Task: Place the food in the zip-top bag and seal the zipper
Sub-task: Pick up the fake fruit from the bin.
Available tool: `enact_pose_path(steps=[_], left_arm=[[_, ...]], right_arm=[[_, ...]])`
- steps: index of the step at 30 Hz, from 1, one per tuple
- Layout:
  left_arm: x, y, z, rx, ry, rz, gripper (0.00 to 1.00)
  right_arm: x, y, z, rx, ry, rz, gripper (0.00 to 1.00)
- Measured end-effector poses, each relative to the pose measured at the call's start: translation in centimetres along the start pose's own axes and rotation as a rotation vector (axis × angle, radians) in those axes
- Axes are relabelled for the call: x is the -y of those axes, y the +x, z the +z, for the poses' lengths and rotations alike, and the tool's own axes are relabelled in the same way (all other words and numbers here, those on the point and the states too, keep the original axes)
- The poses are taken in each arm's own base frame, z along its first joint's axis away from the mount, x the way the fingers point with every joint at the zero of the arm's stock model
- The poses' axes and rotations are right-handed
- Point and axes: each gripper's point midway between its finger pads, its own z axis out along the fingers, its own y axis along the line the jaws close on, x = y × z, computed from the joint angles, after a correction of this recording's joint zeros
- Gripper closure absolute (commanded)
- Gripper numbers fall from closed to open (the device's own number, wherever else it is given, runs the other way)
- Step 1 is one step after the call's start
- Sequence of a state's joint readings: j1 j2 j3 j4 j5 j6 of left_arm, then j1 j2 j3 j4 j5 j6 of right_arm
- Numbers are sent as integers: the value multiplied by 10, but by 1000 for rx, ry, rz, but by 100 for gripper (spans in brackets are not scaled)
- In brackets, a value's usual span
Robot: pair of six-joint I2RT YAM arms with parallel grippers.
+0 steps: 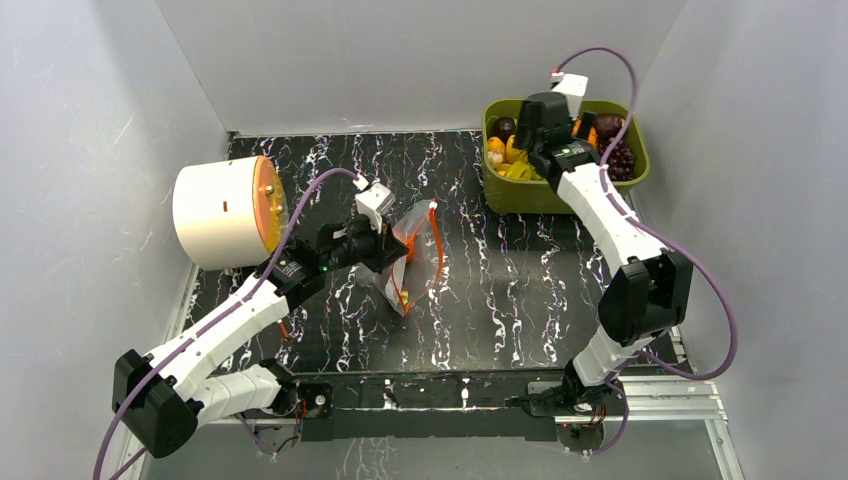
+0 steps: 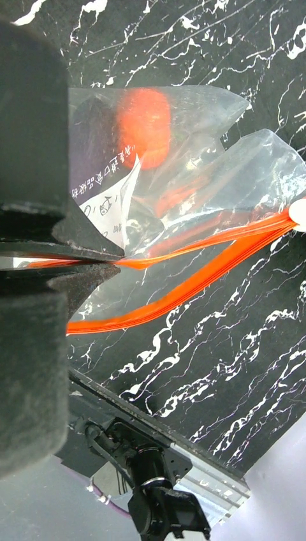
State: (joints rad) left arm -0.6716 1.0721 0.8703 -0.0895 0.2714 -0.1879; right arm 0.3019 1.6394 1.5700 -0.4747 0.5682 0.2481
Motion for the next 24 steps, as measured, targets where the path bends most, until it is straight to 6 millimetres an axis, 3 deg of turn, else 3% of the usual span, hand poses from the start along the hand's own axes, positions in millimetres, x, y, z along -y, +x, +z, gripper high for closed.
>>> enact_pose_path(steps=[4, 9, 15, 20, 24], left_arm=[[5, 2, 0, -8, 29, 5, 100], [9, 5, 0, -17, 58, 3, 100], [14, 7, 0, -28, 89, 1, 100], [17, 11, 1, -36, 107, -6, 100], [17, 12, 1, -38, 106, -8, 100]], right_arm=[[46, -10, 25, 4, 117, 51, 20], [79, -23, 50, 4, 185, 71, 32], [121, -23, 62, -13, 245, 81, 42], [155, -12, 80, -46, 287, 102, 46], [168, 6, 98, -93, 301, 105, 47]])
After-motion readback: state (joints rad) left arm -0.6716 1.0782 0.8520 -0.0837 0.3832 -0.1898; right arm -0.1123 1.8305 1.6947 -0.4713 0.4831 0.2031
